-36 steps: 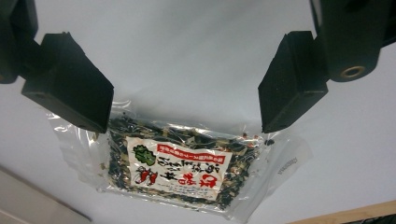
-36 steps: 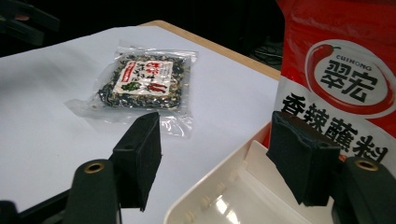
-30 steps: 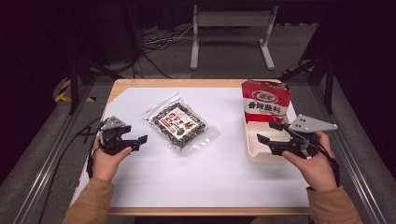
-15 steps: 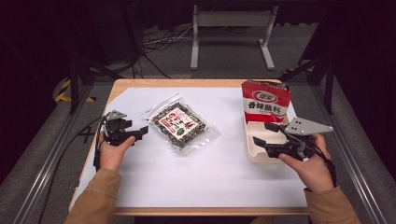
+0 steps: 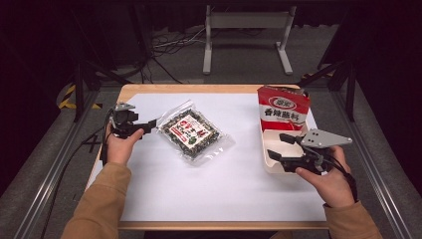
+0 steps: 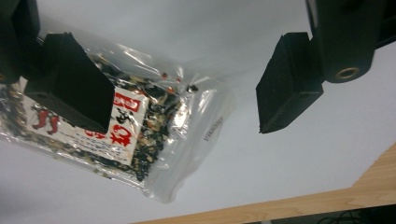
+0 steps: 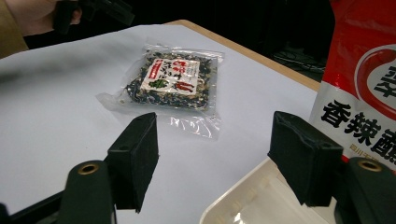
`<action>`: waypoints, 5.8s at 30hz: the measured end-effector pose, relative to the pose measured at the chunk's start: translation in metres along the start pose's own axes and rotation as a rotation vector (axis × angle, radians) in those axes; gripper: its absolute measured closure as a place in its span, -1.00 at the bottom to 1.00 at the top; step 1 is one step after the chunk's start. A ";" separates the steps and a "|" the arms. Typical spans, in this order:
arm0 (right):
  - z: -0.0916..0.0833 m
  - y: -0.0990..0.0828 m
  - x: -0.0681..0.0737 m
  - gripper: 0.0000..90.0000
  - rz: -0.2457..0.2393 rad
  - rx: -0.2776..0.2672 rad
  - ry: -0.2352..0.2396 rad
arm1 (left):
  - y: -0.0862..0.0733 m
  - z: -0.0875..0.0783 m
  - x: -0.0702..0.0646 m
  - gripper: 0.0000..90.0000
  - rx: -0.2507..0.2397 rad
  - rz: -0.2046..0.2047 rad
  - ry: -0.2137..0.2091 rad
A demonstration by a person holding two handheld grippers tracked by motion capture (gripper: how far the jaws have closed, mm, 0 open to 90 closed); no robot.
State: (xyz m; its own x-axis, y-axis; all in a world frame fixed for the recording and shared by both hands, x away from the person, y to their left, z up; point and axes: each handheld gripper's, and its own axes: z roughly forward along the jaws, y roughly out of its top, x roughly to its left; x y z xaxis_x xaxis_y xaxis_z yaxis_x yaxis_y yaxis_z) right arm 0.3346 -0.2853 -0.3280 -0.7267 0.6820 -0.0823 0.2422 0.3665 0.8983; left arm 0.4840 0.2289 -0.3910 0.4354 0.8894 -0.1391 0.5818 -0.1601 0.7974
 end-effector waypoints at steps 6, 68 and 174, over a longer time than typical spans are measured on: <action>-0.004 -0.004 0.001 -0.26 0.006 0.002 -0.005 | -0.004 0.016 0.013 -0.46 -0.014 -0.033 -0.011; -0.003 -0.011 0.013 -0.28 -0.027 -0.015 0.066 | -0.020 0.068 0.014 1.00 0.127 -0.083 -0.030; 0.097 0.069 0.012 0.30 -0.166 0.003 0.468 | 0.014 -0.147 -0.156 1.00 -0.448 0.462 -0.458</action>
State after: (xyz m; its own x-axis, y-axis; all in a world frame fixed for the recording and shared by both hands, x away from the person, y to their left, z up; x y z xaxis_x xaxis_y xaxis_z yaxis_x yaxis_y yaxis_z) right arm 0.4047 -0.1907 -0.3088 -0.9661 0.2573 -0.0206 0.1004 0.4481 0.8883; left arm 0.3235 0.1503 -0.2719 0.8615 0.4947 0.1140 -0.0172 -0.1960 0.9804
